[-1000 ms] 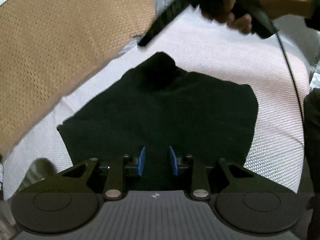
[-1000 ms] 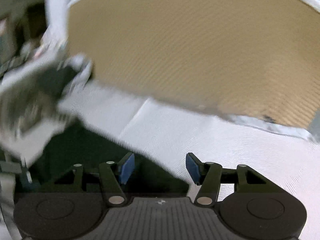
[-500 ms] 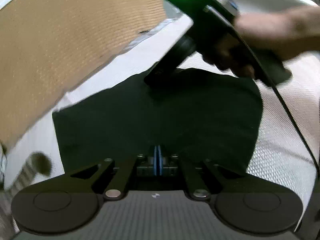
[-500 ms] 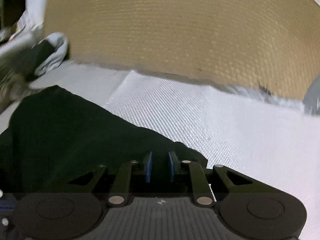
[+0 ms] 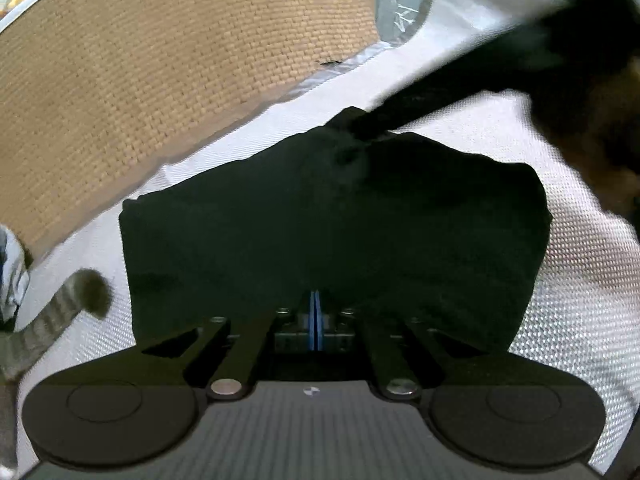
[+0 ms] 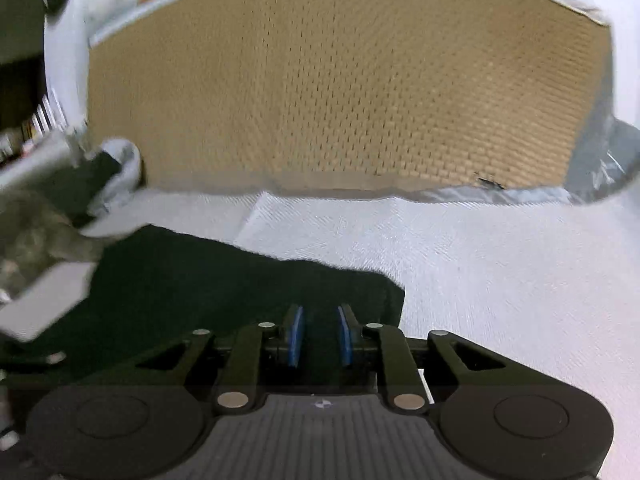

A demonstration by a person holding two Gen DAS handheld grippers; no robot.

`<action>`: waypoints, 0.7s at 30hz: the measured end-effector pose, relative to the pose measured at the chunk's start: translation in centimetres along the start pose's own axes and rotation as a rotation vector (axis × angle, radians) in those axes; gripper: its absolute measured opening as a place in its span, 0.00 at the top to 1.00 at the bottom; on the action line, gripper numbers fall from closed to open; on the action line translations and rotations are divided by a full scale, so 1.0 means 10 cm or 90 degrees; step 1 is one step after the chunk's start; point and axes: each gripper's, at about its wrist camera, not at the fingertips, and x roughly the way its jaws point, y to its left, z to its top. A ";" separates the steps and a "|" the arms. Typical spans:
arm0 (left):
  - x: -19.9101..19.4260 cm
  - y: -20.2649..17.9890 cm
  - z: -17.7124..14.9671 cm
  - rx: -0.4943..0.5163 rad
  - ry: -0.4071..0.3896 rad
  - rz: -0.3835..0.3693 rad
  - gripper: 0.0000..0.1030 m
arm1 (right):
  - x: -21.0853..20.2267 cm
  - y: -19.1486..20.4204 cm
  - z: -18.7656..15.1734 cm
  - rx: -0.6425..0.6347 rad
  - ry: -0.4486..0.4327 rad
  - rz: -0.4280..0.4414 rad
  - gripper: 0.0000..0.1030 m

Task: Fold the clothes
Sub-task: 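Lower the black shirt onto the open seat with both grippers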

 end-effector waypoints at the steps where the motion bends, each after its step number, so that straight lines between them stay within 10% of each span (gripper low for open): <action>1: 0.00 0.00 0.00 -0.010 0.000 0.003 1.00 | -0.12 0.01 -0.06 0.010 -0.013 0.003 0.79; 9: 0.01 0.01 -0.03 -0.073 -0.008 0.027 1.00 | -0.16 0.20 -0.38 -0.048 0.028 -0.032 0.75; 21: -0.14 0.43 0.16 -0.116 -0.084 0.088 0.81 | -0.16 -0.04 -0.53 0.127 -0.013 -0.014 0.64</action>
